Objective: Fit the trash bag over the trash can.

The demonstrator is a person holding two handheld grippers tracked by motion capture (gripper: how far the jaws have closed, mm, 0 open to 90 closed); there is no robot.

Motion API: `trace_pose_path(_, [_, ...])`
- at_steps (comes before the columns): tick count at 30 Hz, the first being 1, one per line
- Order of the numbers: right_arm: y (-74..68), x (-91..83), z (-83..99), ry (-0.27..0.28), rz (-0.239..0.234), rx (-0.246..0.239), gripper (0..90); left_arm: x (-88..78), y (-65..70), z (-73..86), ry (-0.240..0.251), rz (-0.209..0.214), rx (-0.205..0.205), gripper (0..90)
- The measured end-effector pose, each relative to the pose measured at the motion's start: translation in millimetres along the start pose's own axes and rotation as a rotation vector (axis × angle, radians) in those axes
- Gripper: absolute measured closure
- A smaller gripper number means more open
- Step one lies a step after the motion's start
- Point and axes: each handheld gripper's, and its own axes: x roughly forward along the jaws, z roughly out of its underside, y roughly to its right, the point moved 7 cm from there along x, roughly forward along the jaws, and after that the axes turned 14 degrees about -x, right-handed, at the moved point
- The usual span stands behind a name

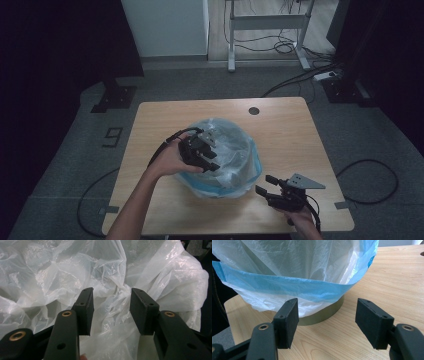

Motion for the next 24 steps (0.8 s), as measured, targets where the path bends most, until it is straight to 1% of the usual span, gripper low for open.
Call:
trace_pose_path(3, [0.5, -0.6, -0.1, 0.001, 0.001, 0.002, 34.5, -1.0, -0.3, 0.7, 0.007, 0.002, -0.003, 52.7])
trace_pose_path(4, [1.1, -1.2, -0.2, 0.003, 0.003, 0.006, 34.5, -4.6, -1.6, 1.9, 0.033, 0.002, -0.011, 51.1])
trace_pose_path(5, [1.4, -1.3, -0.2, 0.003, 0.004, 0.005, 34.5, -4.6, -1.6, 1.9, 0.033, 0.002, -0.011, 49.4])
trace_pose_path(6, [1.7, -1.6, -0.4, 0.004, 0.006, 0.005, 34.4, -9.8, -4.1, 3.4, 0.072, -0.005, -0.022, 46.2])
trace_pose_path(8, [2.2, -2.2, -0.8, 0.005, 0.008, 0.005, 34.5, -15.6, -6.9, 5.6, 0.118, -0.014, -0.04, 42.0])
trace_pose_path(9, [2.2, -2.2, -0.8, 0.005, 0.008, 0.005, 34.5, -15.6, -6.9, 5.6, 0.118, -0.014, -0.04, 39.7])
trace_pose_path(10, [2.9, -2.7, -1.2, 0.006, 0.01, 0.006, 34.5, -19.1, -8.8, 7.3, 0.148, -0.019, -0.053, 37.3])
trace_pose_path(11, [2.9, -2.7, -1.2, 0.006, 0.01, 0.006, 34.5, -21.1, -9.9, 8.6, 0.164, -0.023, -0.06, 37.3])
trace_pose_path(12, [3.7, -3.0, -1.4, 0.009, 0.015, 0.007, 34.4, -26.8, -12.6, 12.2, 0.218, -0.033, -0.078, 35.2])
trace_pose_path(14, [3.9, -3.5, -1.7, 0.012, 0.014, 0.009, 34.5, -30.7, -13.8, 15.1, 0.257, -0.044, -0.085, 33.1])
trace_pose_path(17, [4.8, -3.6, -1.5, 0.011, 0.02, 0.007, 34.4, -35.2, -15.8, 19.1, 0.335, -0.052, -0.11, 31.1])
trace_pose_path(18, [5.2, -3.6, -1.3, 0.009, 0.023, 0.007, 34.3, -35.9, -16.6, 20.4, 0.356, -0.061, -0.118, 30.1])
trace_pose_path(21, [6.6, -3.6, 0.1, 0.002, 0.033, 0.002, 34.1, -38.7, -18.5, 25.0, 0.404, -0.076, -0.139, 29.8])
trace_pose_path(22, [7.0, -4.0, 0.7, -0.002, 0.036, -0.002, 34.1, -38.7, -18.5, 25.0, 0.404, -0.076, -0.139, 29.8])
trace_pose_path(23, [7.2, -4.3, 1.2, -0.005, 0.04, -0.005, 34.1, -41.5, -19.2, 28.8, 0.429, -0.082, -0.151, 29.8])
trace_pose_path(24, [7.6, -4.6, 1.5, -0.007, 0.043, -0.008, 34.1, -42.8, -19.6, 30.9, 0.438, -0.081, -0.16, 29.7])
